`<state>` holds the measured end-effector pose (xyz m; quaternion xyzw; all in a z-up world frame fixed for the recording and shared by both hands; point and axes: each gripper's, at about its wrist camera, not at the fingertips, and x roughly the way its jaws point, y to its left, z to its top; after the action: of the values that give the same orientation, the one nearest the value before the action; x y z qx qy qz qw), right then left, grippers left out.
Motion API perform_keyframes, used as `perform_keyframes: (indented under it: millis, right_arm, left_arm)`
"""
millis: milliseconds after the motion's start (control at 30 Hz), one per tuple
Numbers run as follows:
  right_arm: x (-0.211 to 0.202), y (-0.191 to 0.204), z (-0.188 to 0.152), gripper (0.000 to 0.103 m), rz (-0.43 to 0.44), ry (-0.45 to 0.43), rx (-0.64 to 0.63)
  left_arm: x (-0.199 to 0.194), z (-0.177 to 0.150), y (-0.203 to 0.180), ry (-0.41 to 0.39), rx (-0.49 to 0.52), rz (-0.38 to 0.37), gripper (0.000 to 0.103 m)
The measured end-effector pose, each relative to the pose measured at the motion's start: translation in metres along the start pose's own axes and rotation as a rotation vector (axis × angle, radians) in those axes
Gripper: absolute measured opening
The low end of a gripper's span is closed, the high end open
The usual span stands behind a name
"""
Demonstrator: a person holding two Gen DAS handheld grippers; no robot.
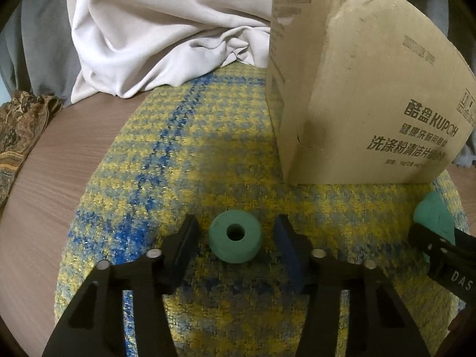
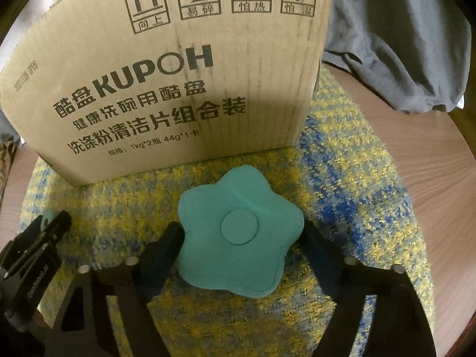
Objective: Organize objects
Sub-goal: 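Grasp the teal ring with the left tool while the right tool grasps the teal star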
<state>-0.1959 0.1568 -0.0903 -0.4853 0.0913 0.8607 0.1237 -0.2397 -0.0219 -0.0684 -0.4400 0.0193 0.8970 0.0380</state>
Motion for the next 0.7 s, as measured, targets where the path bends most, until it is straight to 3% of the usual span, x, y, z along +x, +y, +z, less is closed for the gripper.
perform_keyframes:
  millis: [100, 700]
  right_arm:
    - [-0.001, 0.002, -0.001, 0.072, -0.005, -0.003, -0.009]
    - [-0.035, 0.003, -0.005, 0.069, 0.010, -0.088, -0.027]
  left_arm:
    - [-0.001, -0.001, -0.002, -0.006, 0.010, -0.001, 0.035]
    - [-0.022, 0.000, -0.004, -0.057, 0.015, 0.007, 0.035]
